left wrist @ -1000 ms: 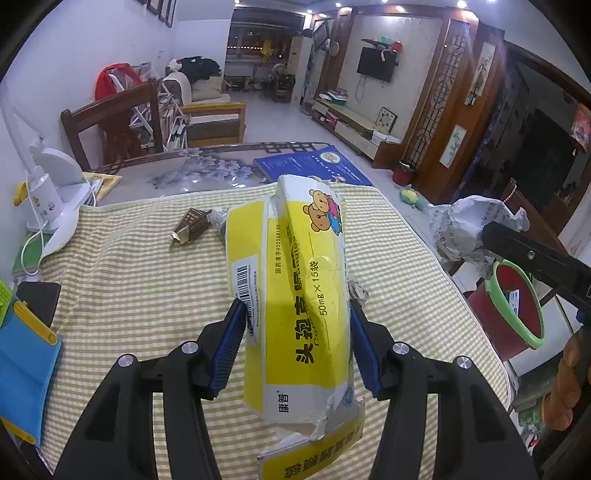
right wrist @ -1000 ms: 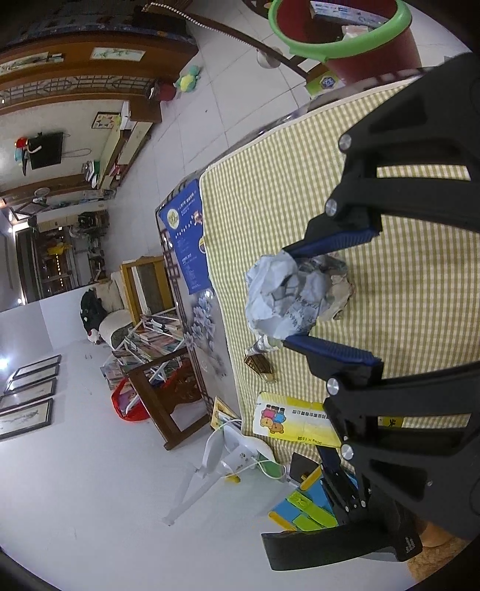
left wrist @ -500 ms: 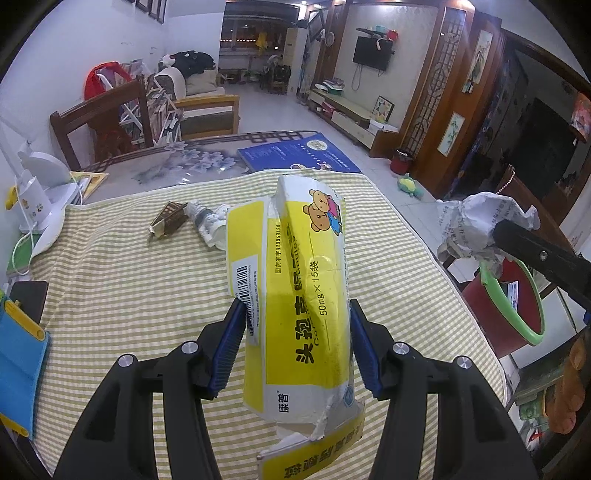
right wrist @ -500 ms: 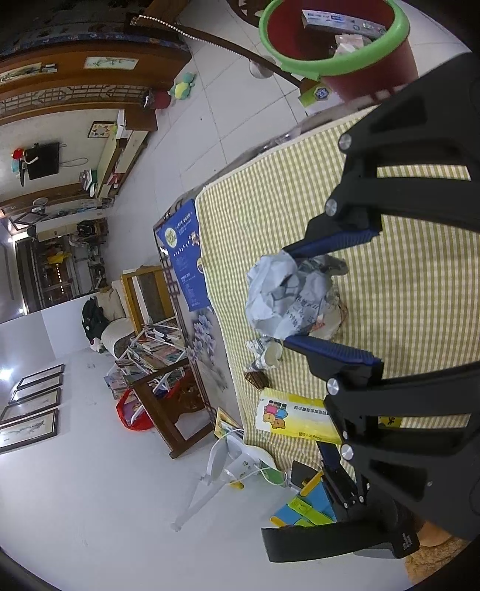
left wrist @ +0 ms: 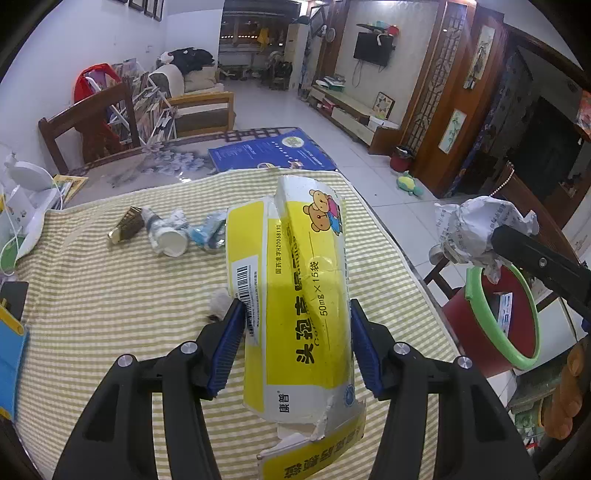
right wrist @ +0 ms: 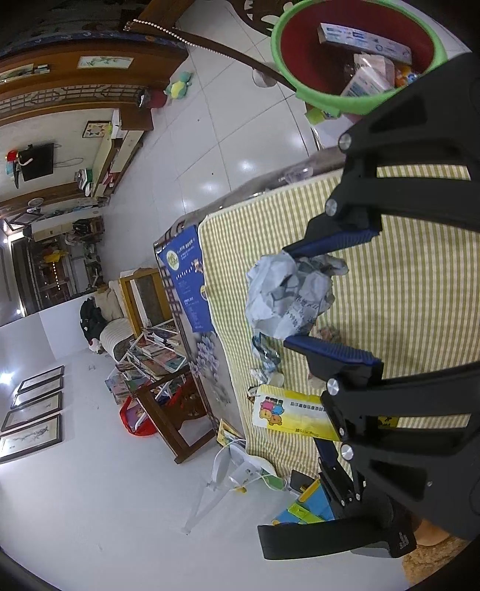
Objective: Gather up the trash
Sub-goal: 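Carry the yellow tissue pack and crumpled paper over the red bin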
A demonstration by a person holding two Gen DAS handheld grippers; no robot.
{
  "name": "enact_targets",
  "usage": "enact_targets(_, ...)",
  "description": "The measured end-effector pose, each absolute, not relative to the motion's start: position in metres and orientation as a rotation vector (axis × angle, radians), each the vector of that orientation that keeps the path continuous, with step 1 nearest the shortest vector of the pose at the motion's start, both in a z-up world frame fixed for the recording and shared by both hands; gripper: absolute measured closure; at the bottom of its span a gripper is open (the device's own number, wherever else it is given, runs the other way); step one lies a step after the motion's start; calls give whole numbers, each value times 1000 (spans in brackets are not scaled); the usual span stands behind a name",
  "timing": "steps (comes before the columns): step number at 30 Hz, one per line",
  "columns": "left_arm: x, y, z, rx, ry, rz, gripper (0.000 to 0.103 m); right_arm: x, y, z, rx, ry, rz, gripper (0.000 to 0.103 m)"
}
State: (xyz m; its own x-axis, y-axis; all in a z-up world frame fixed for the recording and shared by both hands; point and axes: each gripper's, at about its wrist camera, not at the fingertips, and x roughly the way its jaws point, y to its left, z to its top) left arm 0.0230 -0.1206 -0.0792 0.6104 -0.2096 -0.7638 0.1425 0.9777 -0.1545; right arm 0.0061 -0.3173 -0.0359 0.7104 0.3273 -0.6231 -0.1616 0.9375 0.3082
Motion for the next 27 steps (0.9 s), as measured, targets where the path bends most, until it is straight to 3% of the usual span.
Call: enact_targets(27, 11, -251, -70, -36, 902, -223, 49, -3, -440, -42, 300, 715, 267, 61)
